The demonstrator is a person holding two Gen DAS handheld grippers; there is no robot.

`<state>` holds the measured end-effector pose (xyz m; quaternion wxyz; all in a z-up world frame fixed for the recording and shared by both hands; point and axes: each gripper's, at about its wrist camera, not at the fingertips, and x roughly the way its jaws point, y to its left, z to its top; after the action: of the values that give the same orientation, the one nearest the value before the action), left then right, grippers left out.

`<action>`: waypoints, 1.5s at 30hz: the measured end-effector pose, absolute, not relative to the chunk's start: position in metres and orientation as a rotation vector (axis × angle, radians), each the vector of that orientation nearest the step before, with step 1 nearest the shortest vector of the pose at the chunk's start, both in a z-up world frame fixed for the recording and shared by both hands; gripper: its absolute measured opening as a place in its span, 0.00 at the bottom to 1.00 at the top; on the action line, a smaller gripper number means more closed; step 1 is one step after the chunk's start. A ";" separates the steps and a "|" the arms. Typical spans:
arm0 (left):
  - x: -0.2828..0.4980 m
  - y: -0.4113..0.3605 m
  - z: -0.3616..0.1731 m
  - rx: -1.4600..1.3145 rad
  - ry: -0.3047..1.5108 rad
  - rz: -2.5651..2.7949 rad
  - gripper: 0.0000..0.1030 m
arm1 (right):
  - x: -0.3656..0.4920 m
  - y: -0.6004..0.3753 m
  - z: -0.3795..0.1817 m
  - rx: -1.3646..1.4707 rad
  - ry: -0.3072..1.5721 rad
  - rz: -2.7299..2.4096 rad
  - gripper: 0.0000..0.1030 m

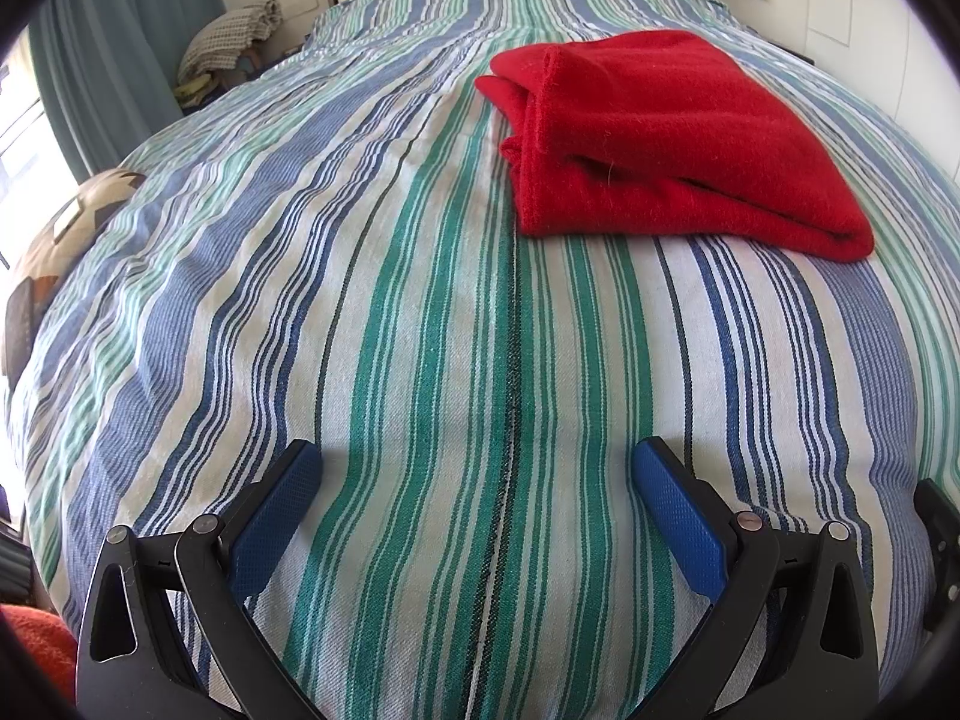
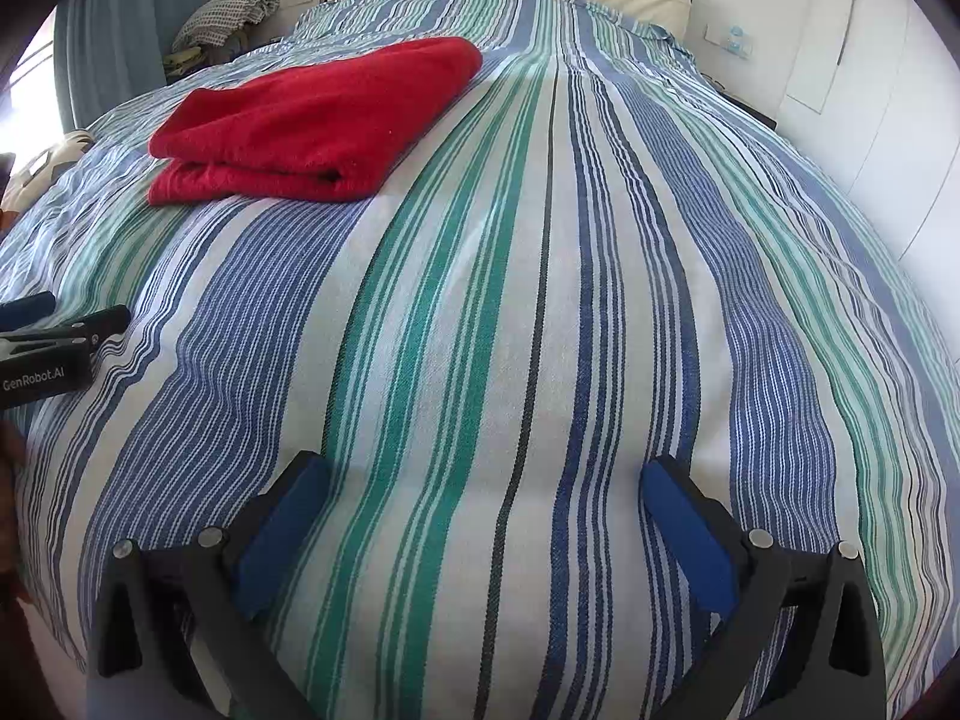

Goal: Fold small clothes

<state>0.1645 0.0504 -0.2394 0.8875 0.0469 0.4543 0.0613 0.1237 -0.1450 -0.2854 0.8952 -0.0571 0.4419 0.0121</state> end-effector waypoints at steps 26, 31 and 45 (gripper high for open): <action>0.165 0.050 -0.239 0.100 0.949 0.125 0.99 | 0.124 -0.144 -0.285 -0.128 0.916 0.021 1.00; 0.165 0.050 -0.239 0.100 0.949 0.125 0.99 | 0.124 -0.144 -0.285 -0.129 0.916 0.021 1.00; 0.165 0.050 -0.240 0.101 0.949 0.125 0.99 | 0.124 -0.144 -0.285 -0.128 0.915 0.022 1.00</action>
<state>0.1654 0.0498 -0.2397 0.8863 0.0486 0.4565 0.0603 0.1235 -0.1439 -0.2851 0.8950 -0.0619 0.4416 0.0105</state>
